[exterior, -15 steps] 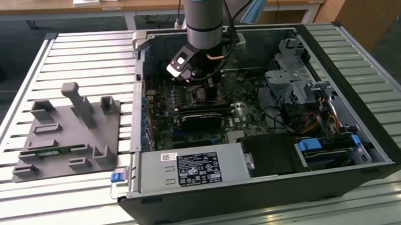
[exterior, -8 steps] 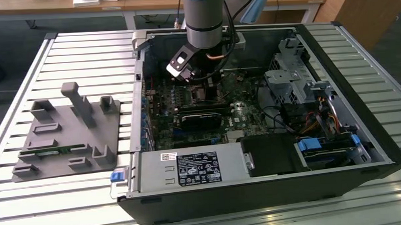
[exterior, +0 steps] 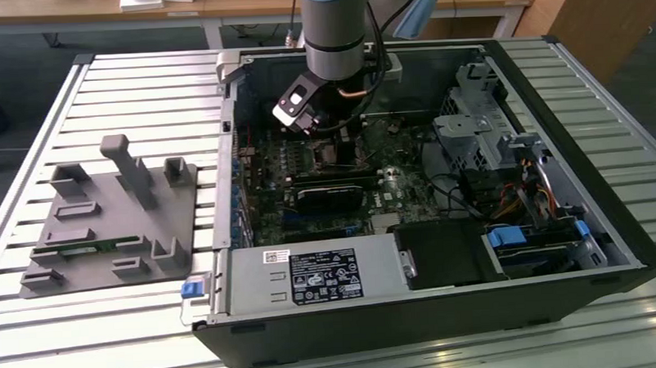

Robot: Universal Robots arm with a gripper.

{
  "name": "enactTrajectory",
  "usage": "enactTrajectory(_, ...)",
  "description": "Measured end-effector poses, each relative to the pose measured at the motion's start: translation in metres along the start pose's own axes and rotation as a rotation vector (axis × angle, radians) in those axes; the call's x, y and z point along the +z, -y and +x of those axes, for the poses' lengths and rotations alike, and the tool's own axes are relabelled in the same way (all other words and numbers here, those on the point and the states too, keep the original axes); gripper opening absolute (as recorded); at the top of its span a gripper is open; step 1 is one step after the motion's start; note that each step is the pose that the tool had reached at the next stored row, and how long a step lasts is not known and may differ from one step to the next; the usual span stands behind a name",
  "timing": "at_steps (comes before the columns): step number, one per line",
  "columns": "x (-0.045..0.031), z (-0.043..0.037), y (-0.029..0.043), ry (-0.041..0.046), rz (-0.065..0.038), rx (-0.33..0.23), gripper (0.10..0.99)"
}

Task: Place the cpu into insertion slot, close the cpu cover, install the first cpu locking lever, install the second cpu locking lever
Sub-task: 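Place the cpu into insertion slot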

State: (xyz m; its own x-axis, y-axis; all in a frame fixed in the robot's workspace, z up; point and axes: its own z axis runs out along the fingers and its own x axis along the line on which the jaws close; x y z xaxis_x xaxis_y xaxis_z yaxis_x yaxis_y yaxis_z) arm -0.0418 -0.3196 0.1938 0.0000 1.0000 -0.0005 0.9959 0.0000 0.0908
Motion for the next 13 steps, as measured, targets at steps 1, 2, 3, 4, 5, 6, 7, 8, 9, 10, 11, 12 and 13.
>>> enactTrajectory(1, 0.0001, 0.0002, 0.0, -0.0004, 0.0, 0.0, 0.608)
enactTrajectory(2, 0.0001, 0.0006, 0.0, -0.0007, 0.0, 0.0, 0.608)
enactTrajectory(3, 0.0002, 0.0009, 0.0, -0.0011, 0.0, 0.0, 0.608)
enactTrajectory(4, 0.0003, 0.0011, 0.0, -0.0016, 0.0, 0.0, 0.608)
enactTrajectory(5, 0.0003, 0.0016, 0.0, -0.0015, 0.0, 0.0, 0.608)
enactTrajectory(6, 0.0004, 0.002, 0.0, -0.0016, 0.0, 0.0, 0.608)
enactTrajectory(7, 0.0004, 0.0025, 0.0, -0.0016, 0.0, 0.0, 0.608)
enactTrajectory(8, 0.0006, 0.003, 0.0, -0.0016, 0.0, 0.0, 0.608)
enactTrajectory(9, 0.0007, 0.0034, 0.0, -0.0017, 0.0, 0.0, 0.608)
enactTrajectory(10, 0.0008, 0.0036, 0.0, -0.0017, 0.0, 0.0, 0.608)
enactTrajectory(11, 0.0008, 0.0036, 0.0, -0.0017, 0.0, 0.0, 0.608)
enactTrajectory(12, 0.0008, 0.0036, 0.0, -0.0017, 0.0, 0.0, 0.608)
enactTrajectory(13, 0.0008, 0.0036, 0.0, -0.0016, 0.0, 0.0, 0.608)
